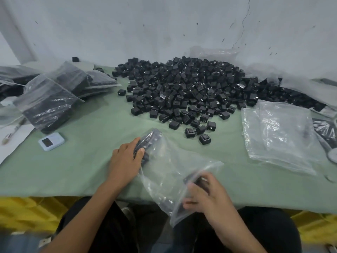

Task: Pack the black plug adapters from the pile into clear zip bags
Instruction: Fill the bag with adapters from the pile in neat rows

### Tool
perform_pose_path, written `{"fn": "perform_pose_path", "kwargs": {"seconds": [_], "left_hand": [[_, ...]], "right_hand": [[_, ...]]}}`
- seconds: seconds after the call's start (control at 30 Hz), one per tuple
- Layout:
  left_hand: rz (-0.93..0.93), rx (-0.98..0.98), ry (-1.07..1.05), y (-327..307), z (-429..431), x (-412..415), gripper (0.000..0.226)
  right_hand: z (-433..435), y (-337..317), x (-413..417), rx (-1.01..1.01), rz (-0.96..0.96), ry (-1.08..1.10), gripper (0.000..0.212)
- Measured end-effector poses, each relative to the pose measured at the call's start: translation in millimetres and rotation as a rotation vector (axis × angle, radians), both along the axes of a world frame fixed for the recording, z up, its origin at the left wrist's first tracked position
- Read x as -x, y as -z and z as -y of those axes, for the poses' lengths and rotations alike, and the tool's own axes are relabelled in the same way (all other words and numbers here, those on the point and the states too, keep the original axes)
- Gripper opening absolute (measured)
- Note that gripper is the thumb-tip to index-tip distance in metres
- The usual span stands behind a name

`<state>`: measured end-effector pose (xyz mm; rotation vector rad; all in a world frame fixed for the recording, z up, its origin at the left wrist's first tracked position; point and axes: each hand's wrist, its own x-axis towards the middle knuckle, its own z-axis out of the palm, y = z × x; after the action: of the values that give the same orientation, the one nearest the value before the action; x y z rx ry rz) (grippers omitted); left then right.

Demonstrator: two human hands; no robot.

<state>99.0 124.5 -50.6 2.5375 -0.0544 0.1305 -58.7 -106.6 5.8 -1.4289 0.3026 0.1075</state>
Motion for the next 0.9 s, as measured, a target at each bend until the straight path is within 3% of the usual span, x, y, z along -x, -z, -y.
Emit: {"fn": "perform_pose_path", "kwargs": {"seconds": [0.1, 0.23, 0.33, 0.43, 0.5, 0.6, 0.67, 0.8, 0.9], "left_hand": [[0.009, 0.007, -0.006, 0.9, -0.2, 0.3, 0.050], [0.002, 0.015, -0.017, 1.8, 0.6, 0.1, 0.051], [0.002, 0.022, -0.011, 1.1, 0.3, 0.4, 0.050], [0.007, 0.016, -0.013, 0.2, 1.4, 1.3, 0.051], [0.015, 0.005, -0.013, 0.0, 1.6, 1.2, 0.051], [0.019, 0.007, -0.012, 0.9, 1.3, 1.5, 0.052], [0.013, 0.015, -0.016, 1.3, 0.8, 1.1, 0.052], [0.019, 0.008, -0.003, 1.2, 1.2, 1.0, 0.053], [0.021, 0.009, -0.009, 0.4, 1.6, 1.1, 0.052]], "right_hand": [[-0.4, 3.3, -23.1, 0.367, 0.037, -0.096, 0.025], [-24.6, 8.4, -43.0, -0.067, -0.007, -0.189, 0.023], [-41.4, 14.9, -59.6, -0.015, 0.093, -0.231, 0.017], [-50.4, 5.2, -89.1, 0.106, 0.171, -0.069, 0.019], [-56.3, 2.9, -99.2, 0.070, 0.139, -0.145, 0.023], [-63.2, 12.4, -118.4, 0.265, 0.036, -0.220, 0.017], [-66.7, 20.3, -133.7, 0.295, 0.043, -0.124, 0.024], [-70.2, 28.9, -138.2, 0.806, 0.218, -0.116, 0.027], [-68.1, 31.4, -138.3, 0.812, 0.212, -0.194, 0.020]]}}
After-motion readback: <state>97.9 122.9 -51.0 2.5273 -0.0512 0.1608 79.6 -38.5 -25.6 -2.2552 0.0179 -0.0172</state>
